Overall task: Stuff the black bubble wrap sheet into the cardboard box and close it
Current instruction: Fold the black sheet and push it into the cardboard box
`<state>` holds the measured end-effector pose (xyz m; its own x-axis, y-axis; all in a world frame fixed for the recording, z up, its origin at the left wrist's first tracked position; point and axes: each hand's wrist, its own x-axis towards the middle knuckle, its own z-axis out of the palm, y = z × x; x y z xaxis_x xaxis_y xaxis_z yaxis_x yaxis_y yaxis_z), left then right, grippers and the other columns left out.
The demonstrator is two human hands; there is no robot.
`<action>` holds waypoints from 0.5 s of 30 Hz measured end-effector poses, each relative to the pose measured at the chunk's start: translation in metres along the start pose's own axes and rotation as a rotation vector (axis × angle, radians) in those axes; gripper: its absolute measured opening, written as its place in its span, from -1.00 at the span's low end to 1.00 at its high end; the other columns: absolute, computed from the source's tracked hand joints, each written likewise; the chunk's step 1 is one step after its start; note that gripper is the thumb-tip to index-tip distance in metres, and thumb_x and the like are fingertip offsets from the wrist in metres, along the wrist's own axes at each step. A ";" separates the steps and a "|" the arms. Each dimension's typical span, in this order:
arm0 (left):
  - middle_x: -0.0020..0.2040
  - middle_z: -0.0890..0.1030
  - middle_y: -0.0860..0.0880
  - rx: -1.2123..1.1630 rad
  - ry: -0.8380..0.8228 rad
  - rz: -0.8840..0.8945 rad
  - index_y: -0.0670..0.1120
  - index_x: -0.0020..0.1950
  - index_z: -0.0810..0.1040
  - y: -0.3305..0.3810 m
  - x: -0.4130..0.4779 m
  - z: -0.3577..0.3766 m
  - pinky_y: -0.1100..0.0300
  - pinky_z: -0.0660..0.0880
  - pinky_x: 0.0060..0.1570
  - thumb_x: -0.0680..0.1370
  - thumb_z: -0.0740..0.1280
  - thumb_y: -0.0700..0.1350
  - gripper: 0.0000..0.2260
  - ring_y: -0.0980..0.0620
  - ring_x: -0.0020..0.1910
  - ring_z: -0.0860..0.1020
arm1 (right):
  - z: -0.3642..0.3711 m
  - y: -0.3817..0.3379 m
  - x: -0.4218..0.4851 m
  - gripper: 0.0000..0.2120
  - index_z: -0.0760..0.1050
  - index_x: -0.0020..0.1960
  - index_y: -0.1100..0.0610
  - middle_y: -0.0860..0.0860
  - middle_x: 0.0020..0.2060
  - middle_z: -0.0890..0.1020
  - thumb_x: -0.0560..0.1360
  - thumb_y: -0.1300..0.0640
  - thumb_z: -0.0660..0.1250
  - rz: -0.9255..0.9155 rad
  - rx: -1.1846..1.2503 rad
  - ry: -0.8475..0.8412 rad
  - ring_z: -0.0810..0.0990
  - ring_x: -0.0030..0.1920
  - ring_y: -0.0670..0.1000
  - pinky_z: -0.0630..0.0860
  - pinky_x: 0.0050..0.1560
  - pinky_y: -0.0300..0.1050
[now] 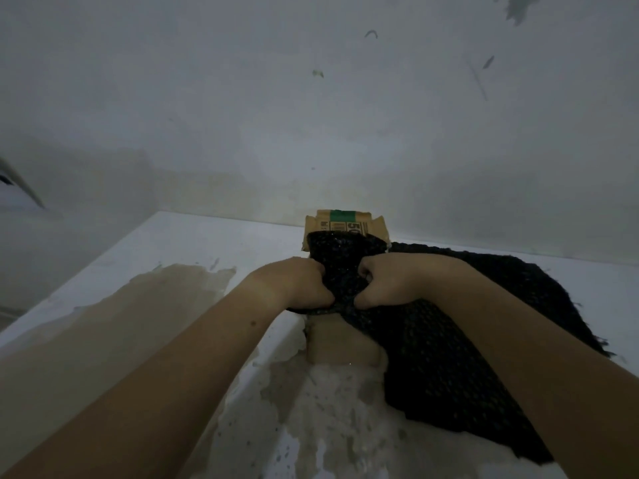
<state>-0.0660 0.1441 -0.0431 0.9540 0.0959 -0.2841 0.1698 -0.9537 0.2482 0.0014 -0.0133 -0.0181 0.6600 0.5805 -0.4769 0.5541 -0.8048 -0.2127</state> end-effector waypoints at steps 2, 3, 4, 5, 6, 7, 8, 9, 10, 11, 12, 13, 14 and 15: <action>-0.02 0.46 -0.05 -0.022 0.009 0.010 0.00 0.08 0.44 -0.002 -0.002 0.002 0.16 0.35 -0.24 0.54 0.26 0.09 -0.79 0.00 -0.10 0.45 | 0.001 -0.001 0.002 -0.50 0.26 0.21 0.04 0.00 -0.07 0.46 0.42 -0.20 0.32 0.010 0.067 -0.017 0.46 -0.14 -0.01 0.37 -0.23 -0.08; 0.06 0.44 -0.09 -0.025 0.016 0.014 0.00 0.12 0.44 -0.003 -0.003 0.004 0.13 0.38 -0.17 0.53 0.25 0.10 -0.75 -0.05 -0.05 0.45 | 0.003 -0.001 0.001 -0.48 0.25 0.24 0.05 0.00 -0.06 0.46 0.43 -0.19 0.31 0.013 0.097 -0.018 0.46 -0.13 0.00 0.37 -0.21 -0.07; 0.14 0.42 -0.12 -0.030 0.027 0.018 0.00 0.18 0.46 -0.004 -0.004 0.005 0.11 0.39 -0.10 0.53 0.24 0.11 -0.71 -0.08 0.00 0.45 | 0.005 -0.001 -0.002 -0.45 0.25 0.28 0.06 0.00 -0.04 0.47 0.44 -0.20 0.31 0.010 0.099 -0.009 0.47 -0.11 0.00 0.38 -0.19 -0.08; 0.20 0.39 -0.12 -0.037 0.038 0.020 0.00 0.23 0.46 -0.005 -0.006 0.005 0.09 0.39 -0.05 0.52 0.25 0.11 -0.66 -0.10 0.03 0.44 | 0.007 -0.001 -0.005 -0.41 0.26 0.33 0.07 -0.01 -0.03 0.49 0.44 -0.21 0.31 -0.007 0.056 0.036 0.49 -0.09 0.00 0.42 -0.17 -0.09; 0.25 0.36 -0.12 -0.042 0.052 0.026 0.01 0.28 0.47 -0.006 -0.007 0.005 0.09 0.39 -0.01 0.52 0.25 0.11 -0.63 -0.11 0.08 0.45 | 0.008 0.000 -0.009 -0.37 0.28 0.36 0.06 -0.02 -0.01 0.51 0.42 -0.23 0.32 -0.037 -0.014 0.130 0.50 -0.06 0.00 0.48 -0.13 -0.09; 0.29 0.34 -0.12 -0.048 0.069 0.039 0.01 0.31 0.48 -0.007 -0.009 0.004 0.08 0.41 0.04 0.51 0.27 0.11 -0.60 -0.12 0.13 0.45 | 0.009 0.002 -0.014 -0.36 0.32 0.36 0.02 -0.02 0.02 0.54 0.39 -0.25 0.34 -0.077 -0.079 0.273 0.52 -0.03 0.01 0.53 -0.07 -0.06; 0.33 0.33 -0.10 -0.066 0.098 0.057 0.02 0.34 0.48 -0.008 -0.012 0.002 0.09 0.42 0.08 0.51 0.28 0.11 -0.58 -0.11 0.18 0.45 | 0.009 0.005 -0.019 -0.36 0.35 0.34 -0.02 -0.02 0.03 0.56 0.36 -0.26 0.36 -0.118 -0.107 0.440 0.52 -0.01 0.02 0.55 -0.04 -0.01; 0.34 0.34 -0.09 -0.102 0.140 0.080 0.01 0.36 0.47 -0.010 -0.015 0.000 0.11 0.42 0.08 0.50 0.30 0.12 -0.55 -0.08 0.18 0.45 | 0.009 0.007 -0.023 -0.39 0.38 0.31 -0.05 -0.02 0.04 0.56 0.34 -0.27 0.37 -0.151 -0.101 0.585 0.52 0.01 0.04 0.56 -0.02 0.02; 0.35 0.36 -0.07 -0.146 0.198 0.105 0.01 0.38 0.45 -0.012 -0.019 -0.001 0.15 0.41 0.04 0.50 0.30 0.11 -0.54 -0.04 0.14 0.46 | 0.008 0.009 -0.025 -0.42 0.40 0.29 -0.05 -0.01 0.04 0.56 0.35 -0.27 0.36 -0.168 -0.089 0.678 0.51 0.02 0.05 0.55 -0.01 0.02; 0.35 0.38 -0.06 -0.191 0.267 0.127 0.00 0.40 0.42 -0.013 -0.023 -0.002 0.19 0.37 -0.02 0.51 0.30 0.11 -0.52 0.01 0.10 0.45 | 0.008 0.010 -0.027 -0.44 0.42 0.28 -0.04 -0.01 0.04 0.56 0.37 -0.25 0.36 -0.169 -0.088 0.710 0.50 0.02 0.06 0.54 0.00 0.02; 0.36 0.39 -0.04 -0.226 0.348 0.152 0.00 0.43 0.37 -0.014 -0.028 -0.002 0.21 0.35 -0.04 0.51 0.30 0.09 -0.49 0.03 0.09 0.45 | 0.009 0.012 -0.027 -0.46 0.43 0.29 -0.02 0.00 0.02 0.57 0.39 -0.22 0.36 -0.159 -0.090 0.692 0.50 0.02 0.07 0.54 -0.01 0.02; 0.38 0.38 -0.03 -0.247 0.420 0.185 0.00 0.47 0.31 -0.015 -0.032 -0.001 0.20 0.36 -0.01 0.50 0.29 0.08 -0.45 0.03 0.12 0.45 | 0.011 0.013 -0.026 -0.48 0.44 0.29 0.01 0.02 -0.01 0.58 0.40 -0.18 0.37 -0.152 -0.082 0.650 0.51 0.01 0.07 0.55 -0.03 0.02; 0.40 0.36 -0.03 -0.242 0.469 0.225 -0.01 0.50 0.26 -0.015 -0.036 0.000 0.17 0.38 0.05 0.47 0.29 0.05 -0.40 0.01 0.19 0.44 | 0.014 0.012 -0.024 -0.50 0.46 0.27 0.03 0.04 -0.04 0.59 0.41 -0.14 0.38 -0.151 -0.074 0.615 0.51 -0.01 0.07 0.56 -0.05 0.02; 0.42 0.35 -0.03 -0.202 0.489 0.260 -0.01 0.52 0.24 -0.015 -0.037 0.001 0.12 0.40 0.15 0.44 0.28 0.03 -0.36 -0.02 0.26 0.41 | 0.018 0.011 -0.022 -0.54 0.49 0.23 0.06 0.05 -0.09 0.59 0.41 -0.12 0.38 -0.156 -0.079 0.607 0.51 -0.04 0.06 0.57 -0.08 0.01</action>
<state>-0.1040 0.1544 -0.0367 0.9657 0.0325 0.2575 -0.0866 -0.8950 0.4375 -0.0160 -0.0373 -0.0253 0.7261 0.6756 0.1281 0.6873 -0.7072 -0.1661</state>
